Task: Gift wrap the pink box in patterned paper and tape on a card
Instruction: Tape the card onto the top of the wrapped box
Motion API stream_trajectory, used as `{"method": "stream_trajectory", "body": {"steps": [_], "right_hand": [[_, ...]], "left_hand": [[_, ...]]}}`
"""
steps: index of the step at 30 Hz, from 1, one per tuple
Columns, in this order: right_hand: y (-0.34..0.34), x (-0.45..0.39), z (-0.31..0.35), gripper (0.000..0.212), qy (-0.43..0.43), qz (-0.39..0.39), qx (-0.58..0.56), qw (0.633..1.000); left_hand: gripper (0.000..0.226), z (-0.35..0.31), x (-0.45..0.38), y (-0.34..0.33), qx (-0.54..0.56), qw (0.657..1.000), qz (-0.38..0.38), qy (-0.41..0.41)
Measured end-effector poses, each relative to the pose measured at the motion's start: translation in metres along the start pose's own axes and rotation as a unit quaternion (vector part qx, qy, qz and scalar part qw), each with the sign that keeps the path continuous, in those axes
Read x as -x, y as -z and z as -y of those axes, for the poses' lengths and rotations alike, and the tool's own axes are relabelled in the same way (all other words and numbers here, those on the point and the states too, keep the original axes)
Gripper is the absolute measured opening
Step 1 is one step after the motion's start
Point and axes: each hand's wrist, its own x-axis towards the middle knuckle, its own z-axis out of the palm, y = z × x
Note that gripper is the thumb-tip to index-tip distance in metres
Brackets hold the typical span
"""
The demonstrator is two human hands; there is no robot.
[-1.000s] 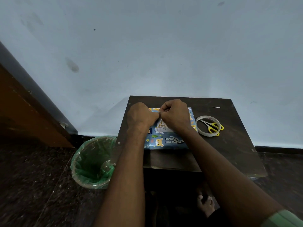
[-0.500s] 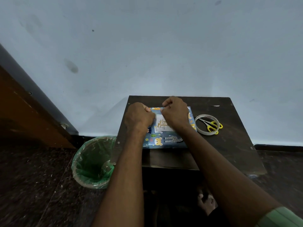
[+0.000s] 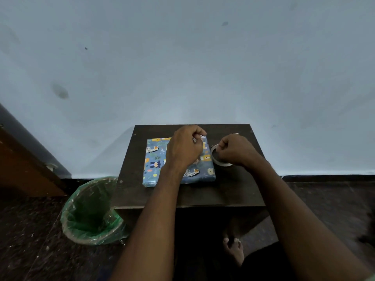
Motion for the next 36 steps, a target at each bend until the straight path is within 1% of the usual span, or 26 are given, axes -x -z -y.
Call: {"method": "stream_trajectory", "body": {"steps": [2,5,8,9,12,14,17,18,20,21,23,26,29,33,34,35,36], "right_hand": [[0.001,0.004,-0.001,0.006,0.023,0.023,0.02,0.999],[-0.007,0.008,0.001,0.013,0.041,0.056,0.064,0.996],[-0.013,0.01,0.0,0.003,0.049,0.009,0.091,0.995],[-0.012,0.01,-0.001,0.006,0.052,-0.006,0.085,0.995],[0.001,0.012,-0.005,0.014,0.052,-0.039,0.042,0.997],[0.013,0.014,-0.005,0.019,0.049,-0.076,-0.006,0.996],[0.027,0.025,-0.004,0.022,0.037,-0.108,-0.142,0.983],[0.03,0.028,-0.003,0.022,0.038,-0.112,-0.183,0.976],[0.03,0.032,-0.002,0.02,0.054,-0.12,-0.213,0.968],[0.03,0.033,-0.001,0.02,0.067,-0.127,-0.205,0.968],[0.027,0.033,0.002,0.02,0.092,-0.146,-0.172,0.97],[0.02,0.035,0.006,0.021,0.131,-0.161,-0.124,0.97],[0.016,0.038,0.01,0.019,0.158,-0.163,-0.09,0.97],[0.017,0.043,0.017,0.013,0.187,-0.155,-0.071,0.968],[0.016,0.043,0.018,0.01,0.189,-0.156,-0.066,0.967],[0.015,0.044,0.019,0.006,0.191,-0.156,-0.066,0.967],[0.013,0.044,0.02,0.008,0.191,-0.155,-0.07,0.967]], "left_hand": [[0.022,-0.004,0.001,-0.004,0.014,1.0,-0.001,0.002],[0.021,-0.01,0.003,-0.008,0.043,0.999,-0.001,0.013],[0.021,-0.013,0.007,-0.01,0.057,0.998,-0.003,0.026],[0.021,-0.014,0.008,-0.01,0.06,0.998,-0.005,0.029],[0.022,-0.013,0.014,-0.009,0.076,0.996,-0.008,0.036],[0.022,-0.013,0.017,-0.008,0.09,0.995,-0.011,0.043],[0.022,-0.017,0.019,-0.011,0.143,0.987,-0.009,0.073],[0.021,-0.02,0.019,-0.012,0.186,0.977,0.0,0.1],[0.018,-0.028,0.019,-0.012,0.299,0.939,0.017,0.17],[0.016,-0.032,0.019,-0.012,0.345,0.916,0.021,0.203],[0.015,-0.038,0.019,-0.012,0.404,0.88,0.02,0.25],[0.016,-0.042,0.019,-0.012,0.462,0.839,-0.013,0.287],[0.016,-0.044,0.02,-0.011,0.483,0.814,-0.055,0.318],[0.009,-0.047,0.019,-0.008,0.519,0.773,-0.1,0.351],[0.009,-0.047,0.019,-0.008,0.518,0.772,-0.106,0.352],[0.008,-0.046,0.02,-0.008,0.51,0.779,-0.11,0.347],[0.008,-0.046,0.021,-0.008,0.497,0.793,-0.115,0.333]]}}
